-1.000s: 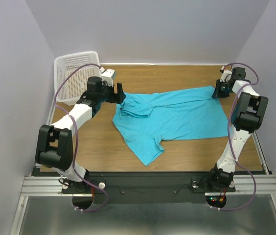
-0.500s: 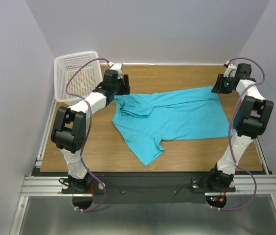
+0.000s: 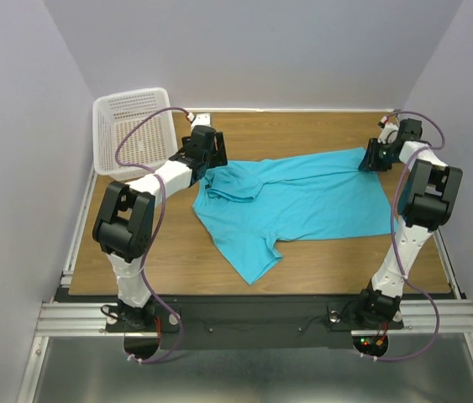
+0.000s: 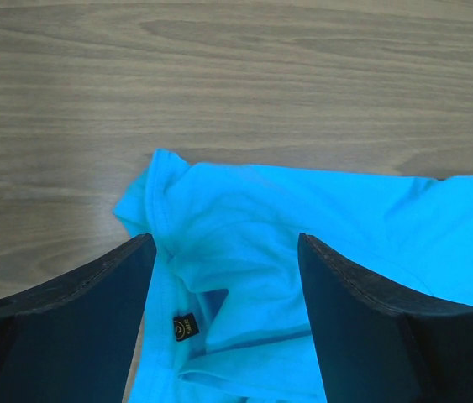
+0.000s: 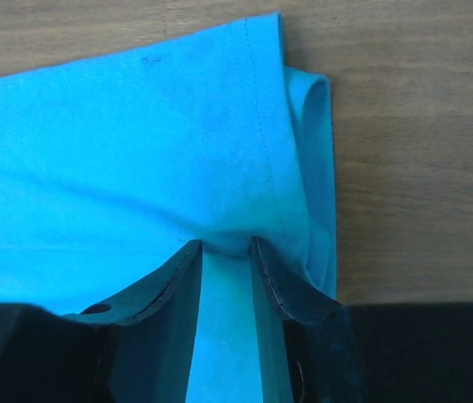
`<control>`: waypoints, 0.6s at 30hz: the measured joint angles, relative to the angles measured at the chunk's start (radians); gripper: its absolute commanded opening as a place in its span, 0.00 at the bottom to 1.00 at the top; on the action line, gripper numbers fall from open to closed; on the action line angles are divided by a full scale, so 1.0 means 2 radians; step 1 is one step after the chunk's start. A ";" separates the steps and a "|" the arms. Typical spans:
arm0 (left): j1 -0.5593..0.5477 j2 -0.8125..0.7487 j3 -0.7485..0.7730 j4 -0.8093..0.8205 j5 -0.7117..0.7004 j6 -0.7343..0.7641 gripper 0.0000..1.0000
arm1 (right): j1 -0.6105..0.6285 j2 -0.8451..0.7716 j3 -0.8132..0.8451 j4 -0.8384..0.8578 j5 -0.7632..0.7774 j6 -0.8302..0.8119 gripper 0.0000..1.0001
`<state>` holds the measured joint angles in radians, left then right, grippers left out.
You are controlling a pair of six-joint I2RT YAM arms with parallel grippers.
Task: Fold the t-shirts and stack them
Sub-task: Fold the tshirt
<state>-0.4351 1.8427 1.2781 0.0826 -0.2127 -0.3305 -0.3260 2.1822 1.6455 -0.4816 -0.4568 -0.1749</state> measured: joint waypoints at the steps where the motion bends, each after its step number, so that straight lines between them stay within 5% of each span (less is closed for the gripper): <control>1: 0.000 0.000 0.000 0.000 -0.003 0.000 0.83 | 0.000 0.000 0.000 0.000 0.004 0.000 0.34; 18: 0.008 0.008 0.004 0.010 0.001 0.003 0.82 | -0.018 0.016 0.025 0.014 0.087 0.009 0.30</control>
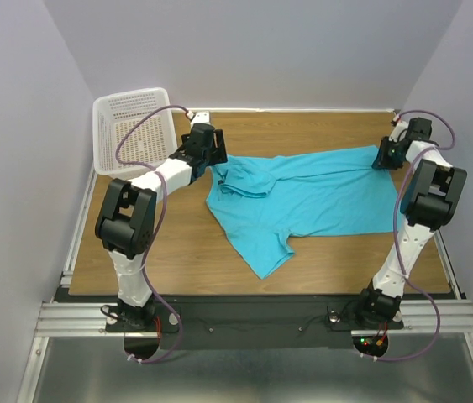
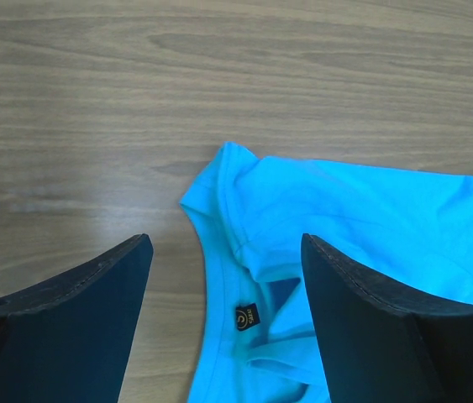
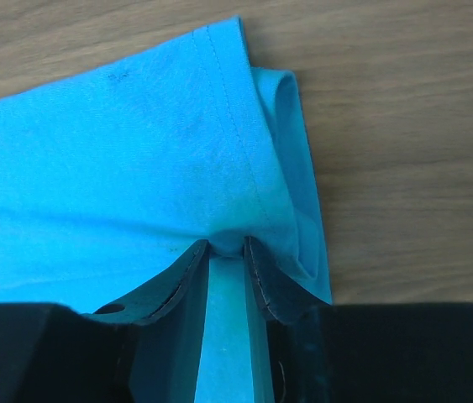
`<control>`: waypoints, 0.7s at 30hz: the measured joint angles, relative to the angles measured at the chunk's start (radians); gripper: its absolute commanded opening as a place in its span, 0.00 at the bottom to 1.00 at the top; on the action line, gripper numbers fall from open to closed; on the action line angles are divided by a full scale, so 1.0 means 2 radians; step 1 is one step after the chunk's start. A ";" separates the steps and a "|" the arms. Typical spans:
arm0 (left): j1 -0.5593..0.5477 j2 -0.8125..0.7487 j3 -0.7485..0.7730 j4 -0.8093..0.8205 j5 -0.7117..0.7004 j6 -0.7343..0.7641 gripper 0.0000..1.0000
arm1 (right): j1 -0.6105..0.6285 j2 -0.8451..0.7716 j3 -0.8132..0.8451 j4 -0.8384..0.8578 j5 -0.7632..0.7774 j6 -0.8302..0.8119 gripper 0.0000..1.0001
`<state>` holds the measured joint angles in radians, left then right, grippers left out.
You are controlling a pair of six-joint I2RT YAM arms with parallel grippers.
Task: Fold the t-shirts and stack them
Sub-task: Fold the tshirt
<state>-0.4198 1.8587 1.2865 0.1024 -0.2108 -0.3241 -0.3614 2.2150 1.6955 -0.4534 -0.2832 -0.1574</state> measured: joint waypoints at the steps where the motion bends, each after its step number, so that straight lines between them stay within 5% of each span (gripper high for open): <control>1: 0.000 0.004 0.004 0.001 0.002 0.000 0.81 | -0.004 0.000 0.000 0.001 0.002 -0.002 0.30; 21: 0.000 0.150 0.134 -0.011 0.043 -0.027 0.56 | -0.016 0.005 0.007 0.006 0.011 -0.004 0.30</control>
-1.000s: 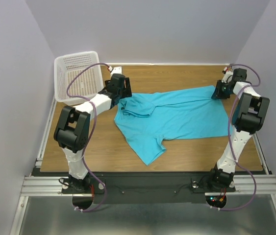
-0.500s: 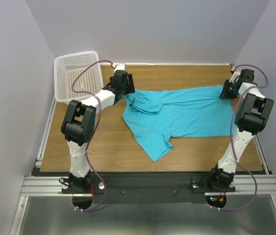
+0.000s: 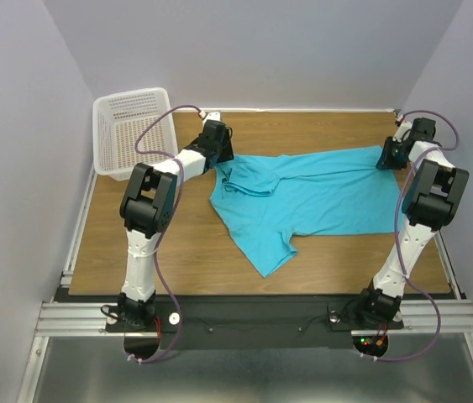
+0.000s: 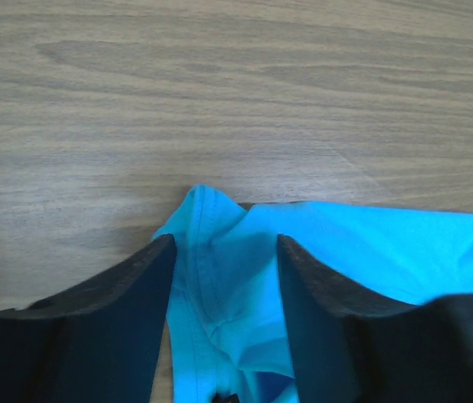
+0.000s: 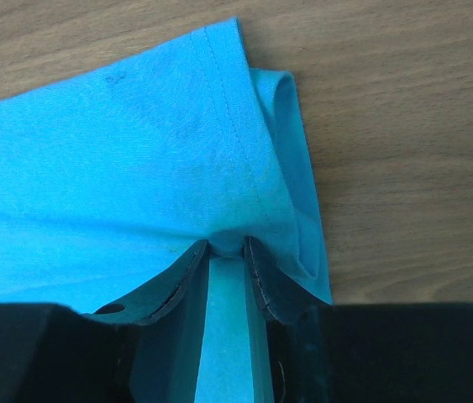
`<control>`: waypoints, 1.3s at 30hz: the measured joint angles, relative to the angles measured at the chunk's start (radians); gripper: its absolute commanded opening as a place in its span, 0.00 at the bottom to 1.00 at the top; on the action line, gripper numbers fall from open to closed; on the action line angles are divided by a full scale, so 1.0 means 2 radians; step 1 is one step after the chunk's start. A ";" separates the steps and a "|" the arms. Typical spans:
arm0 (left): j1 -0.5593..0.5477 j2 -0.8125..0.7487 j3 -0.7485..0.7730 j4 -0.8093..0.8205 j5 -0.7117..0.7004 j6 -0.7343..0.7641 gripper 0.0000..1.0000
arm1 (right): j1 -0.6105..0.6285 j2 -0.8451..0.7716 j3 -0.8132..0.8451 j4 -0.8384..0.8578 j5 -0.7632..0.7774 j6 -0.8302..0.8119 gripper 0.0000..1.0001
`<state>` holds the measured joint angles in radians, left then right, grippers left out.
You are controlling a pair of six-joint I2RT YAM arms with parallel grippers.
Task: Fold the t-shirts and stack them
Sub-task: Fold the tshirt
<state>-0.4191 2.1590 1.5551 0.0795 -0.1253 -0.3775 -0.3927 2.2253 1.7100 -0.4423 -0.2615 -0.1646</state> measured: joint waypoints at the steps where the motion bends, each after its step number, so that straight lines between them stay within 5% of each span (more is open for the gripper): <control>1: 0.000 0.001 0.002 -0.001 0.002 0.000 0.52 | 0.000 0.000 0.000 0.000 0.000 0.000 0.30; 11: 0.000 0.006 0.007 -0.010 0.013 -0.002 0.39 | 0.000 0.000 0.000 0.000 0.000 0.000 0.30; 18: 0.006 0.010 0.009 -0.017 0.016 -0.001 0.00 | 0.000 0.000 0.000 0.000 0.000 0.001 0.30; 34: 0.031 0.010 0.009 -0.020 -0.003 -0.003 0.00 | 0.000 0.002 0.002 0.000 0.001 0.002 0.30; 37: 0.035 0.010 0.009 -0.023 0.002 -0.004 0.15 | 0.000 0.002 0.002 0.000 0.001 0.002 0.30; 39: 0.035 0.010 0.009 -0.025 0.004 -0.005 0.37 | 0.000 0.002 0.002 0.000 0.001 0.002 0.30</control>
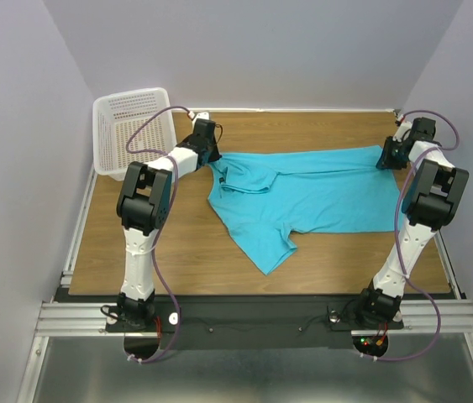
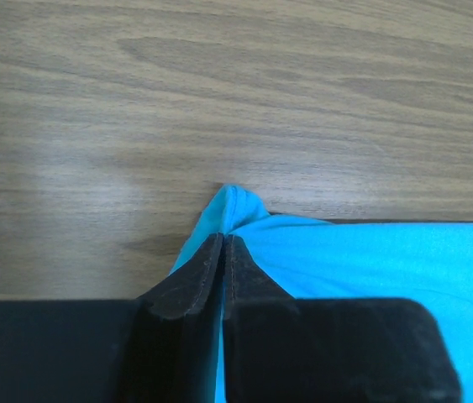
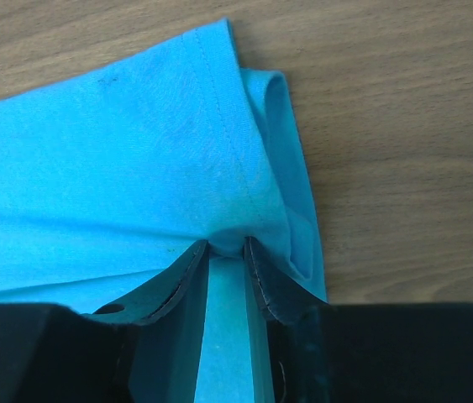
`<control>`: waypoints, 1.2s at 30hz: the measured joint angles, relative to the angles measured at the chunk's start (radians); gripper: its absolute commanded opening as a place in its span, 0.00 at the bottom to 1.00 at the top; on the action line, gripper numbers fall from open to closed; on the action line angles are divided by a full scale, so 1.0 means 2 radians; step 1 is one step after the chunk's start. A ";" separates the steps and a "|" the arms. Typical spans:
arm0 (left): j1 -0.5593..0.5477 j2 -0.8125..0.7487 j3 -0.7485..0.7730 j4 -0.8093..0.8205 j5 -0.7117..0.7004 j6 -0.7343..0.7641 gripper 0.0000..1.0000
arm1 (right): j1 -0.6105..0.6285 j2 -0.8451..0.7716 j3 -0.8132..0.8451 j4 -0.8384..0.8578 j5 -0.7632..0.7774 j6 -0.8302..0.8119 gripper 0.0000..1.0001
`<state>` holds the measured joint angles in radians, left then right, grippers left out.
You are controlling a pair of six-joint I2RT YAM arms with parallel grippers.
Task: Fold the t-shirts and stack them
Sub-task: Fold the tshirt
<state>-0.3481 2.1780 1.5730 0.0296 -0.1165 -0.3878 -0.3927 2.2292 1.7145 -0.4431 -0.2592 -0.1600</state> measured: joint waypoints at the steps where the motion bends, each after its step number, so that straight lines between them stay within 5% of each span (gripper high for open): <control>1: 0.000 0.000 0.000 -0.001 0.000 -0.001 0.42 | 0.000 0.000 0.000 0.000 0.000 0.000 0.30; 10: 0.006 -0.026 0.000 -0.012 0.019 0.007 0.52 | 0.000 0.001 0.001 0.001 -0.001 0.000 0.32; 20: 0.000 -0.216 -0.102 0.017 0.090 -0.008 0.53 | 0.000 0.001 0.001 0.001 -0.004 -0.001 0.37; 27: -0.012 -0.241 -0.212 0.032 0.138 -0.023 0.55 | 0.000 -0.006 -0.004 0.001 -0.029 -0.016 0.70; 31: -0.013 -0.245 -0.233 0.027 0.142 -0.002 0.59 | 0.000 -0.024 -0.016 -0.010 -0.051 -0.039 0.80; 34: -0.010 -0.277 -0.250 0.030 0.133 0.020 0.68 | -0.003 -0.050 -0.020 -0.022 -0.071 -0.055 0.80; 36: -0.004 -0.311 -0.267 0.041 0.129 0.028 0.91 | -0.001 -0.070 -0.020 -0.028 -0.086 -0.072 0.80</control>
<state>-0.3557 1.5555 1.0382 0.1123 0.1413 -0.3317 -0.3939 2.0884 1.6741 -0.4992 -0.4316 -0.3035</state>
